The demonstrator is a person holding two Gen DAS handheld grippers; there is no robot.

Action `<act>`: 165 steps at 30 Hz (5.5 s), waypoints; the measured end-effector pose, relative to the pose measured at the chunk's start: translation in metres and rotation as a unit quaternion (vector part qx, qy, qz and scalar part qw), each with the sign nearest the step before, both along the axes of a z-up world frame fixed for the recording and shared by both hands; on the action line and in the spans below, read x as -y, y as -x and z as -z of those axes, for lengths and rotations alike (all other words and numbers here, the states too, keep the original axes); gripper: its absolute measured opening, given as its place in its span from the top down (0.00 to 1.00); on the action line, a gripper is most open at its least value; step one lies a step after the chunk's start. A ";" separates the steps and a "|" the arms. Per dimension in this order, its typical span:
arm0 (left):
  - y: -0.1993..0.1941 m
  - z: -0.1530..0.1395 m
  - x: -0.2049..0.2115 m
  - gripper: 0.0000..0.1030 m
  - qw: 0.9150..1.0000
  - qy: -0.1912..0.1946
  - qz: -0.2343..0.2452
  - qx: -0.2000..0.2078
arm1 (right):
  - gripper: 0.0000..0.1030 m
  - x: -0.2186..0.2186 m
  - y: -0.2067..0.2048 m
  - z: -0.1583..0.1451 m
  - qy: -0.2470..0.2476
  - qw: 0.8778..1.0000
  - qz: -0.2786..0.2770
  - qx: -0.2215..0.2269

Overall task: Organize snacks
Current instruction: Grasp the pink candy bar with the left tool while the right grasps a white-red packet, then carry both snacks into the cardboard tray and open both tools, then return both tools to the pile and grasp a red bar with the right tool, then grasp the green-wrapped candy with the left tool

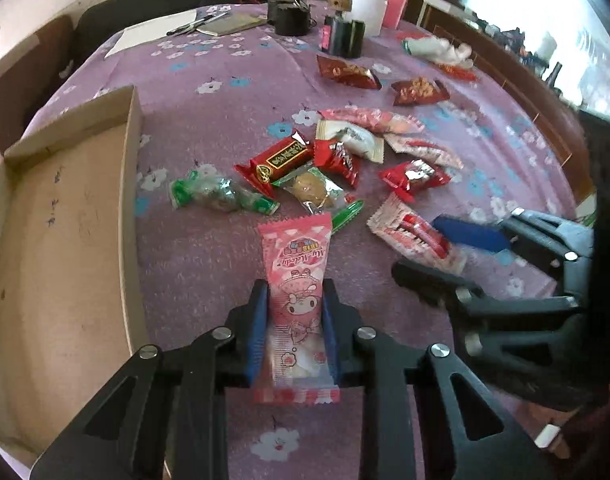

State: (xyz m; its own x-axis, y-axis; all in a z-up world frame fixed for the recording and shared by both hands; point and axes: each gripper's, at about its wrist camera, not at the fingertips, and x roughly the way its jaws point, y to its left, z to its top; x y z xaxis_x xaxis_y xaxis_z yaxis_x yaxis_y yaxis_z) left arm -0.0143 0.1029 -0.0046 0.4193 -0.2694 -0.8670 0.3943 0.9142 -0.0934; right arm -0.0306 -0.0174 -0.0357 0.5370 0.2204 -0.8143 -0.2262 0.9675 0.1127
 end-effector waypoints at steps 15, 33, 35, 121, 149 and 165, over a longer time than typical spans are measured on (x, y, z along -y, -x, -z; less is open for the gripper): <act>-0.008 -0.087 -0.108 0.78 0.986 0.139 -0.079 0.052 | 0.75 -0.013 0.007 -0.055 -0.109 0.993 -0.038 -0.001; -0.141 -0.019 -0.186 0.78 0.974 0.134 -0.184 -0.016 | 0.75 -0.168 -0.153 -0.052 -0.114 0.991 -0.053 -0.052; -0.145 -0.015 -0.188 0.78 0.973 0.136 -0.187 -0.020 | 0.74 -0.178 -0.162 -0.044 -0.094 0.993 -0.047 -0.052; 0.091 -0.051 -0.152 0.24 0.966 0.211 -0.151 -0.010 | 0.47 -0.092 -0.080 -0.015 0.053 0.998 -0.036 -0.012; 0.047 -0.002 0.023 0.24 0.997 0.004 0.070 0.025 | 0.79 0.059 0.029 -0.003 -0.022 0.998 0.036 -0.045; 0.057 0.008 0.029 0.65 0.997 -0.014 0.069 0.018 | 0.50 0.056 0.037 -0.003 -0.051 0.998 0.005 -0.028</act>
State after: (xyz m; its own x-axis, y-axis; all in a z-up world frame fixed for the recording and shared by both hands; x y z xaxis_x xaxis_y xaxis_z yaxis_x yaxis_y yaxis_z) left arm -0.0717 0.0738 -0.0122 0.4105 -0.3029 -0.8601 0.5197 0.8528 -0.0523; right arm -0.0673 -0.0732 -0.0324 0.4932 0.2993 -0.8168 -0.2075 0.9523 0.2236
